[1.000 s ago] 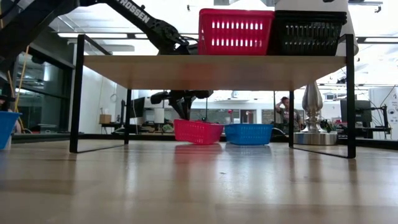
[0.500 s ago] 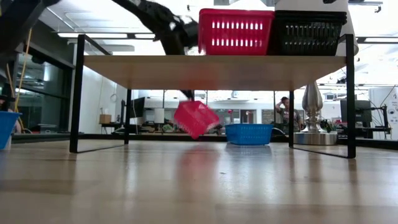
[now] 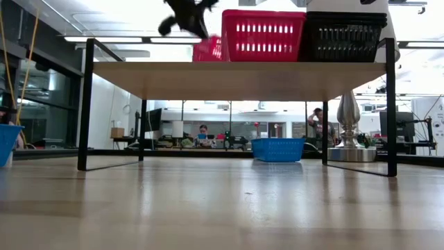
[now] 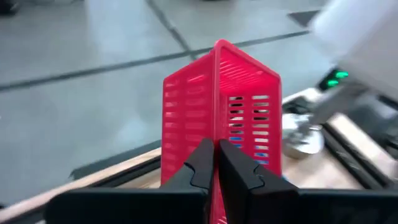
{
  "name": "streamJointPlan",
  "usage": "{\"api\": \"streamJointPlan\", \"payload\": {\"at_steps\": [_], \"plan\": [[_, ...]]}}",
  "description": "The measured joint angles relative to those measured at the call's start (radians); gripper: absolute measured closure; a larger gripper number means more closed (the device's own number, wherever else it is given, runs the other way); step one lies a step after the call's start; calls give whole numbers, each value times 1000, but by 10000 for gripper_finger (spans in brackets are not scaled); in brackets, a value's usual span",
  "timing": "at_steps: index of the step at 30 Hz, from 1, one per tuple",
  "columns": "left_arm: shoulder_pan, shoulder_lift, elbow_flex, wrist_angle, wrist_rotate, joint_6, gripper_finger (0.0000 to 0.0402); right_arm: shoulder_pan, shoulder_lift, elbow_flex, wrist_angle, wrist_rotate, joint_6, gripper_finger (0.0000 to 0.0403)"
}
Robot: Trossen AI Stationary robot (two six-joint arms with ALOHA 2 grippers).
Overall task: Stack baskets on shelf by color
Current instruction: Stack the red bin on the red bins on the shelf
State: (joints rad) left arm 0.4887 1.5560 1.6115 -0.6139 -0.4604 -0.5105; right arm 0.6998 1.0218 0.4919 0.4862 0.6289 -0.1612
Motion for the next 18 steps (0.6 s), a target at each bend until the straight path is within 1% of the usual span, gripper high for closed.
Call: {"api": "streamJointPlan", "payload": {"at_steps": [3,6,9,11,12,14,16,18], "plan": [[-70,-60,0,4,0,14,397,0,0,0,2,8,0,403],[-156,-105,0,66,2,-4,397,0,0,0,10,21,4,403],[-255,-118,1,151,2,-10,397,0,0,0,11,22,4,403],[-329,-116,1,184,-26,-9,397,0,0,0,11,22,4,403],[-366,-113,-3,203,-59,-9,397,0,0,0,11,22,4,403],[-442,-101,-24,254,-157,-8,397,0,0,0,11,21,4,403],[-503,-91,-49,251,-266,1,397,1,0,0,11,21,7,403],[-558,-84,-90,261,-382,-32,397,1,0,0,11,18,18,403]]}}
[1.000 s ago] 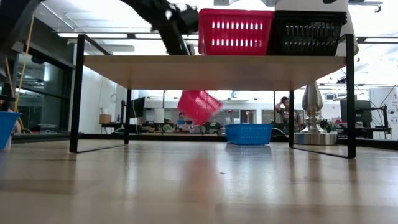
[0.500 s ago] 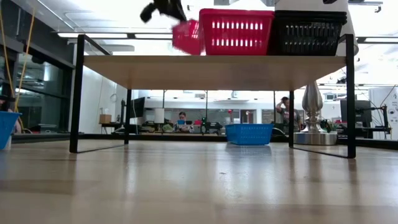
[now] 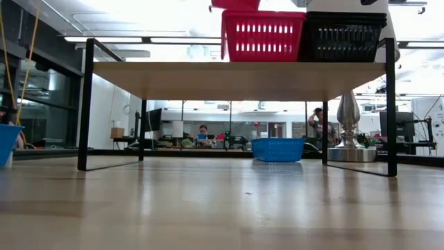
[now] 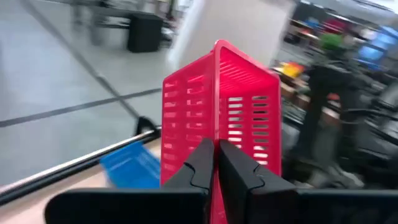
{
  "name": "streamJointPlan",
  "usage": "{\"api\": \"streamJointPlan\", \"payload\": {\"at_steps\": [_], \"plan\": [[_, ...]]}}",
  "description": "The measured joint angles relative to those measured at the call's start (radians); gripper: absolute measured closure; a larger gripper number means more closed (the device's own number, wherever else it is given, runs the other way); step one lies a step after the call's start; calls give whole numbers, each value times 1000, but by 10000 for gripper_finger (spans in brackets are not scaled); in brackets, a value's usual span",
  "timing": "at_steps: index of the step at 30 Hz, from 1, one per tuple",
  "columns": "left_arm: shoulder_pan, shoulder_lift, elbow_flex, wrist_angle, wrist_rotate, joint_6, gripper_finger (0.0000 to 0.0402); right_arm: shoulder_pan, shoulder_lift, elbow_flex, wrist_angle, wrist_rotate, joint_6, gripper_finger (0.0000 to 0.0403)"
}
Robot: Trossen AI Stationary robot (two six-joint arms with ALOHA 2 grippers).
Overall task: Stack baskets on shelf by color
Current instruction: Stack the red bin on the red bins on the shelf
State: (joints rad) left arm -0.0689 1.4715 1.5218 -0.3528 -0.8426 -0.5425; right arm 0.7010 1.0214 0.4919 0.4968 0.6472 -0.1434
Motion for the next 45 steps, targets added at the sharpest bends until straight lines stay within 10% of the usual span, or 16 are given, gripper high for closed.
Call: {"api": "streamJointPlan", "payload": {"at_steps": [17,45], "plan": [[-257,8,-454,605,-229,-189,397,0,0,0,0,-1,8,403],[-223,88,-470,712,-142,-191,353,0,0,0,1,0,8,403]]}}
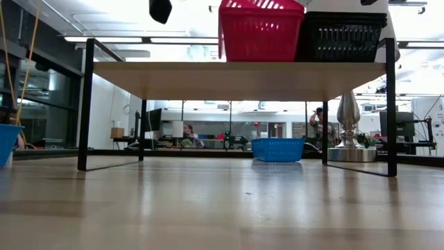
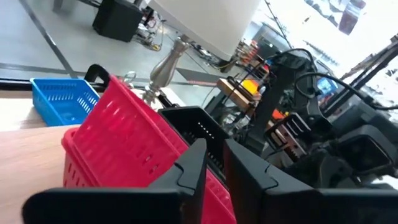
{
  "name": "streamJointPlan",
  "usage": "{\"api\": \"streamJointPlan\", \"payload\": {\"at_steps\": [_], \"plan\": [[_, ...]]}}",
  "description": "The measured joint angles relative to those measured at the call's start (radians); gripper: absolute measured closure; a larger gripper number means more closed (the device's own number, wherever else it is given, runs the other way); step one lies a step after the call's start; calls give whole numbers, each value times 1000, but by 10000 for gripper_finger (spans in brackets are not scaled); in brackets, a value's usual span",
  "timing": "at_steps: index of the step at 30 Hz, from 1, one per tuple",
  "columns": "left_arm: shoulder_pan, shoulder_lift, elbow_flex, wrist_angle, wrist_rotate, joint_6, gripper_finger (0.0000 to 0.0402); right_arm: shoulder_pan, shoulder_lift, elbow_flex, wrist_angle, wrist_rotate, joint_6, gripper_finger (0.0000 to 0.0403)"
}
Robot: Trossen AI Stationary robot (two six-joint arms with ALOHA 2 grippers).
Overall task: Stack baskets on shelf by color
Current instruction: Stack the red bin on the red bins on the shelf
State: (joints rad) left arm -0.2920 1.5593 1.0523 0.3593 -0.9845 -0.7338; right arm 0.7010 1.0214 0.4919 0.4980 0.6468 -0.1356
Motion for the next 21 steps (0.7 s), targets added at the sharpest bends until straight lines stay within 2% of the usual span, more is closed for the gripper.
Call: {"api": "streamJointPlan", "payload": {"at_steps": [9,12,17,21], "plan": [[6,-9,0,6,13,113,299,0,0,0,0,0,0,403],[10,-47,0,3,21,167,284,0,0,0,0,0,1,403],[13,-126,2,-20,158,363,280,0,0,0,0,0,5,403],[48,-158,1,-137,293,563,319,0,0,0,5,0,5,403]]}}
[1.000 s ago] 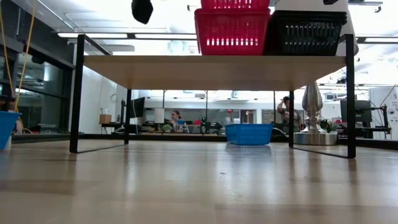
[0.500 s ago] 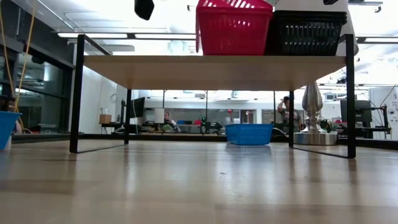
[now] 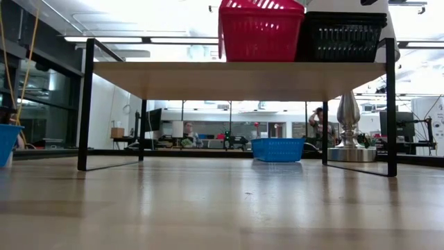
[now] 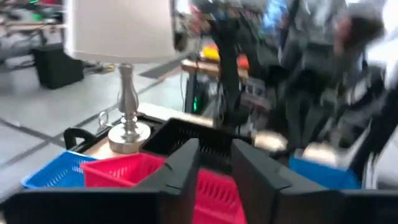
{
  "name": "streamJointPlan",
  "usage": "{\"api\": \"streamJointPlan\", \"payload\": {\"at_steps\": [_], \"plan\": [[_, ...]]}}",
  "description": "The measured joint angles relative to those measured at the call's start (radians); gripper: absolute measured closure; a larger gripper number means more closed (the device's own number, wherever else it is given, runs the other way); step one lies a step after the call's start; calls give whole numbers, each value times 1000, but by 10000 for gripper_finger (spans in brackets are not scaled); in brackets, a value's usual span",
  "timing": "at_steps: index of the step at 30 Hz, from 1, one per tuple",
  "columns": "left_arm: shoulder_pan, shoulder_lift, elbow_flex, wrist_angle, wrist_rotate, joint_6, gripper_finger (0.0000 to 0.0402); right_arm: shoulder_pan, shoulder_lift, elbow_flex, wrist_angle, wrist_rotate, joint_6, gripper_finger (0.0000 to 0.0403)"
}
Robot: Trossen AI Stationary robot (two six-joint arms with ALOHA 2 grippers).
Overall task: Stack baskets on shelf by color
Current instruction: Stack the red bin on the red bins on the shelf, then put the bottom right blue bin on the shelf
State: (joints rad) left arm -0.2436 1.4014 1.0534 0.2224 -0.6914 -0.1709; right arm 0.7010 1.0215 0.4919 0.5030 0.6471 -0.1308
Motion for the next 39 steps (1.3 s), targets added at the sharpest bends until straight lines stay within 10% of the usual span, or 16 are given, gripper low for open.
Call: {"api": "streamJointPlan", "payload": {"at_steps": [4,15,26,39], "plan": [[83,14,-1,-44,181,78,388,0,0,0,3,0,6,403],[214,72,2,-74,470,52,400,0,0,0,-1,0,27,403],[204,68,-2,-177,366,99,401,0,0,0,-2,0,27,403],[54,-281,-45,-344,275,177,401,0,0,0,-8,0,28,403]]}}
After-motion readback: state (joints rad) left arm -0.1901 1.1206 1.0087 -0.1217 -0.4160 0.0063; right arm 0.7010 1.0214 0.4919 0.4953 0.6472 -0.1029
